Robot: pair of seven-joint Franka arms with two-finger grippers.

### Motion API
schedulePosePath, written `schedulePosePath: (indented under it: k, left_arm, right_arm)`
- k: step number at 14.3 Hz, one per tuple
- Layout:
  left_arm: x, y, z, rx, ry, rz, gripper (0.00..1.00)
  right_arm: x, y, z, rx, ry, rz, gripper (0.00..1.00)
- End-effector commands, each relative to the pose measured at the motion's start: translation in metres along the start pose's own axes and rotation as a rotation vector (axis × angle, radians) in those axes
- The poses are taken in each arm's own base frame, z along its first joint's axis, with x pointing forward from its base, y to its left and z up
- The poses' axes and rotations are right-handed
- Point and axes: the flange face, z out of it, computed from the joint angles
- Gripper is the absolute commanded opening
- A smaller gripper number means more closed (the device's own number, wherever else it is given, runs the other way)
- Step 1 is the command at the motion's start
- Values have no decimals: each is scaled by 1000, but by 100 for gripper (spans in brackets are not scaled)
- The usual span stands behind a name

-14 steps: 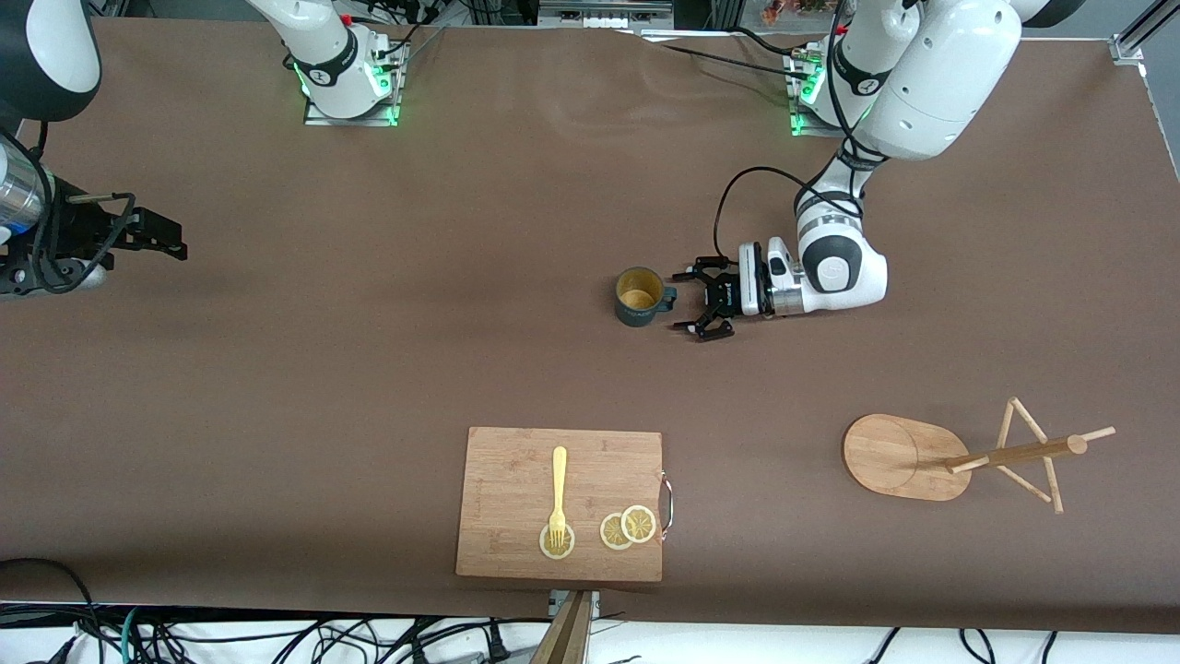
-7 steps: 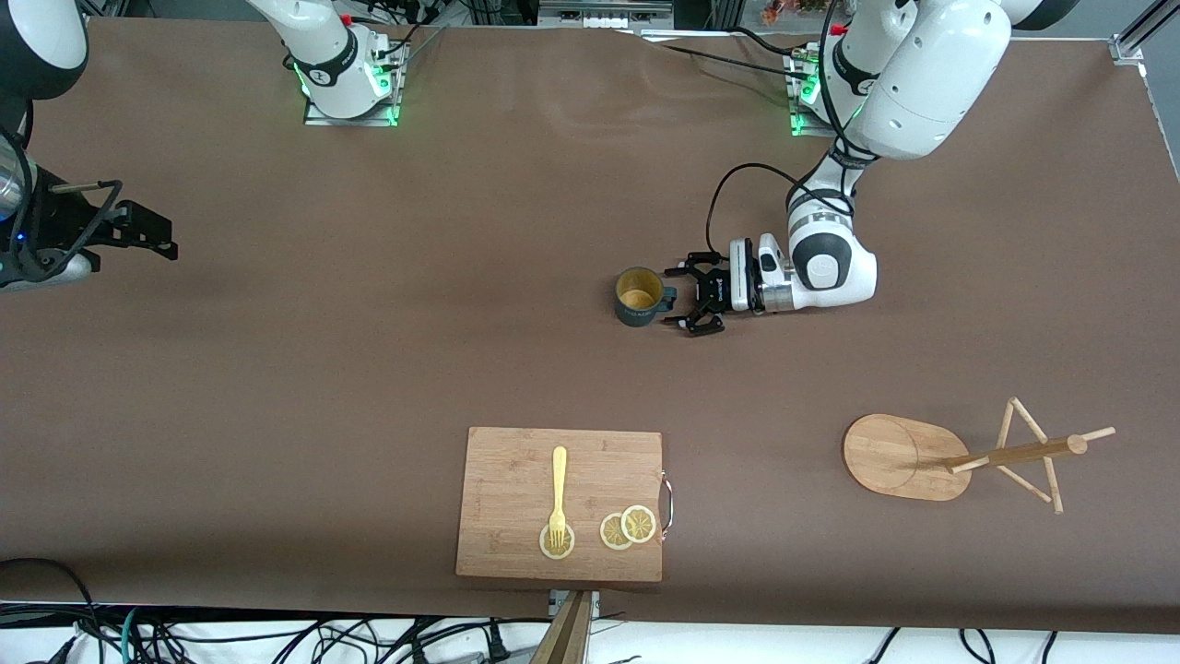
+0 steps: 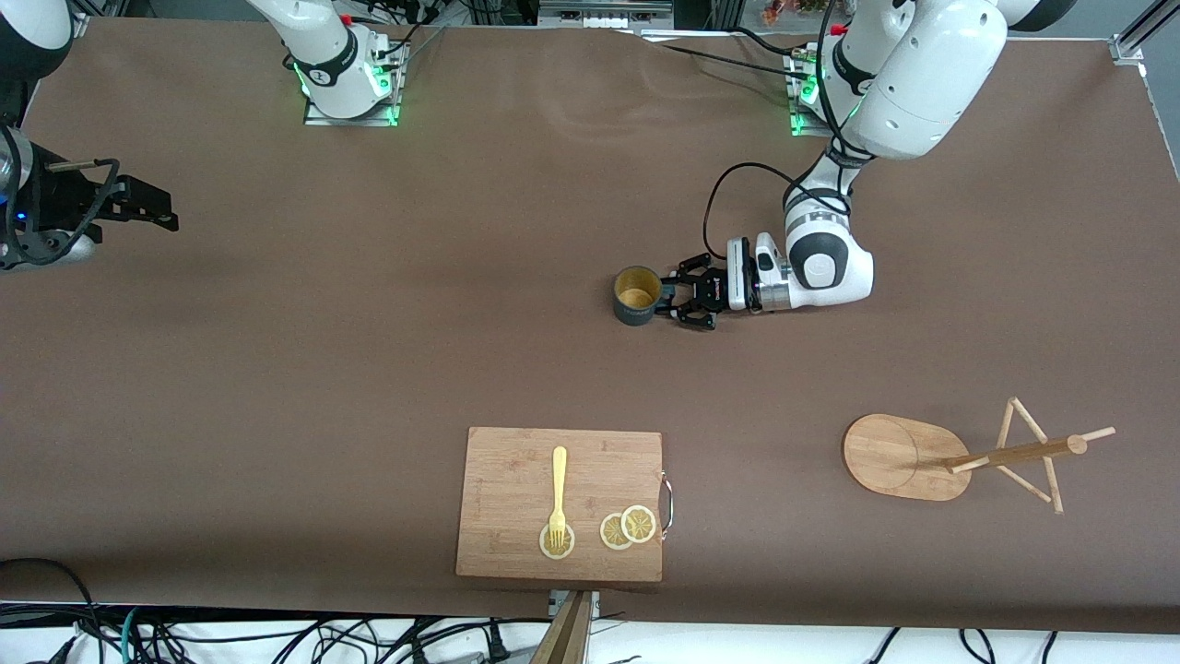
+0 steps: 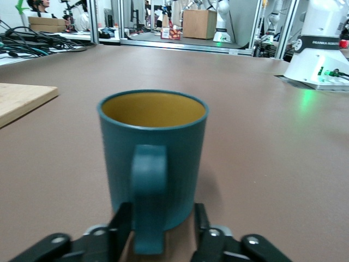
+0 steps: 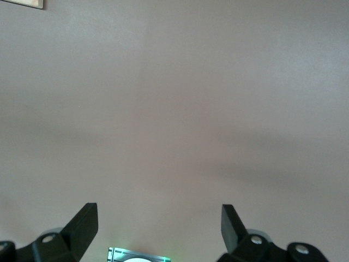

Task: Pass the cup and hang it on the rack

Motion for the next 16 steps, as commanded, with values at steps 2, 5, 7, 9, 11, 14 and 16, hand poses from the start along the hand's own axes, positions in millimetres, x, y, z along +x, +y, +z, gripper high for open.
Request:
schedulePosePath:
  k: [2,5,7,9,11,14,16]
  left_arm:
    - [-3,-5,-5,62,13,36,0]
    - [-4,-16,-23,97,15,4,0]
    - [7,-25,-39,115,31,-82,0]
    - [28,-30,-58,86,52,-174,0]
    - [56,-37,-89,43,74,-330,0]
    - [100,-56,-157,4,42,-553,0]
    - [114,-59,-198,-47,122,-805,0]
  right_arm:
    - [-4,-26,-26,-7,16,-58,100]
    - [-1,-28,-38,-14,57,-49,100]
    - [0,-28,-35,-9,52,-46,100]
    - [0,-26,-37,-13,60,-44,100]
    - [7,-16,-25,-6,42,-28,100]
    - [4,-17,-34,-8,46,-29,100]
    - [5,-17,-36,-10,59,-29,100]
